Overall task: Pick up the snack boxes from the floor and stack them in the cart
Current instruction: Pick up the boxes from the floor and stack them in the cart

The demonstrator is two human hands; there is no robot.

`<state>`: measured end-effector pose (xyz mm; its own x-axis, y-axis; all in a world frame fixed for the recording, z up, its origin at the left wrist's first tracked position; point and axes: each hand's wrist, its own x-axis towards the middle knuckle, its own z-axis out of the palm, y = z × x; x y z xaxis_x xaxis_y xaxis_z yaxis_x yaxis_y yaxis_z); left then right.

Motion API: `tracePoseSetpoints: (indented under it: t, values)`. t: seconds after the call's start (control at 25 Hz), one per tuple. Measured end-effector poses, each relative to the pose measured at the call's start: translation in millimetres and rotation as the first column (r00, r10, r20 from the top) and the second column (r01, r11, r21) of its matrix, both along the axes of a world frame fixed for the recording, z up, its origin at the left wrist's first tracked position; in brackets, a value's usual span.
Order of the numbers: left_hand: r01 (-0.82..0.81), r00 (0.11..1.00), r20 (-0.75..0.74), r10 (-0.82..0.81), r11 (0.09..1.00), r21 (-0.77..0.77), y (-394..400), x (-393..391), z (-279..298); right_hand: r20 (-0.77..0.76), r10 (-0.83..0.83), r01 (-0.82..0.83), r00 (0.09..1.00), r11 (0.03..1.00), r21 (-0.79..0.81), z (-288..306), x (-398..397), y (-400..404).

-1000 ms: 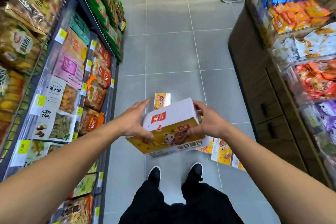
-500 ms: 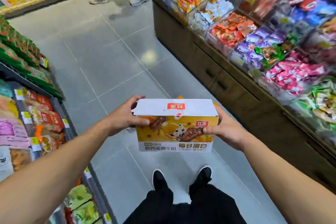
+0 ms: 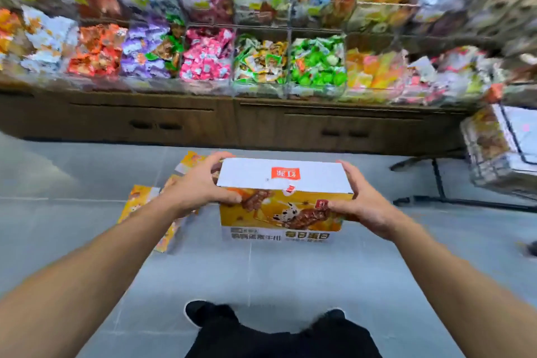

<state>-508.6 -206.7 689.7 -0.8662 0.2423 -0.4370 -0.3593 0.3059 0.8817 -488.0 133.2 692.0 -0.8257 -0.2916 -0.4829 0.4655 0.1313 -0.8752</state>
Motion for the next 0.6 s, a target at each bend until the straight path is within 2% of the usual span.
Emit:
tracePoseSetpoints:
  t: [0.28, 0.44, 0.6]
  values:
    - [0.386, 0.913, -0.098, -0.395, 0.917, -0.103, 281, -46, 9, -0.055, -0.221, 0.227, 0.974, 0.945, 0.235, 9, 61, 259]
    - [0.570, 0.786, -0.145, -0.601, 0.795, -0.206, 420, -89, 17, -0.077, -0.387, 0.392, 0.919, 0.878, 0.275, 18, 73, 371]
    - [0.651, 0.632, -0.213, -0.745, 0.659, -0.376, 522, -150, 21, -0.172, -0.469, 0.499, 0.866, 0.791, 0.354, 18, 48, 448]
